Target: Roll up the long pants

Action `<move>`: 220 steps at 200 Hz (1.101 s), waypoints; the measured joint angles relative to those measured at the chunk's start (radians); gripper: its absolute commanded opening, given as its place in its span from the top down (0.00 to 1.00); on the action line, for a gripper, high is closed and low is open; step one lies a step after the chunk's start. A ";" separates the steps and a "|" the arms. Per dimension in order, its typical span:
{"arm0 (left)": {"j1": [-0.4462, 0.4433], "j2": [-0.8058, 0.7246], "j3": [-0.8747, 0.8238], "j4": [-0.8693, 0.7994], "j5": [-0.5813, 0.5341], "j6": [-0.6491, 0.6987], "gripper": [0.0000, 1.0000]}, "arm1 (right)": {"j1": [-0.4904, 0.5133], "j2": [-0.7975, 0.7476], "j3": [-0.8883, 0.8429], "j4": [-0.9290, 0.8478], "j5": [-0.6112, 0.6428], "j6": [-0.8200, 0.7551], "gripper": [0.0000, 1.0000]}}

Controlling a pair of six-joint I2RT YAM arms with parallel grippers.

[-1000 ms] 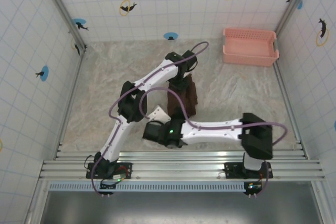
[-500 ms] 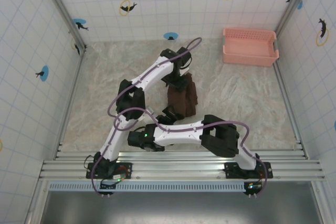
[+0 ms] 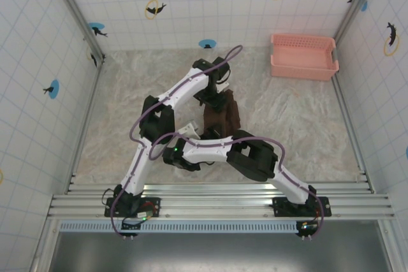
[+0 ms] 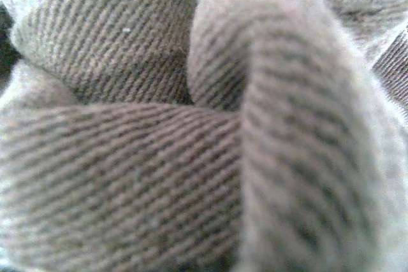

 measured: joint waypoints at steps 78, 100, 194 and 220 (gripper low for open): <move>0.016 -0.025 -0.052 0.049 0.035 0.018 0.14 | -0.023 0.004 -0.063 0.001 -0.004 0.105 0.02; 0.023 -0.052 -0.106 0.091 0.038 0.026 0.14 | -0.043 -0.031 -0.135 0.040 -0.010 0.071 0.15; 0.112 -0.179 -0.486 0.027 -0.002 0.117 0.14 | -0.209 -0.237 -0.428 0.480 -0.320 -0.460 0.79; 0.131 -0.215 -0.544 0.030 -0.026 0.131 0.14 | -0.202 -0.285 -0.450 0.546 -0.425 -0.584 0.82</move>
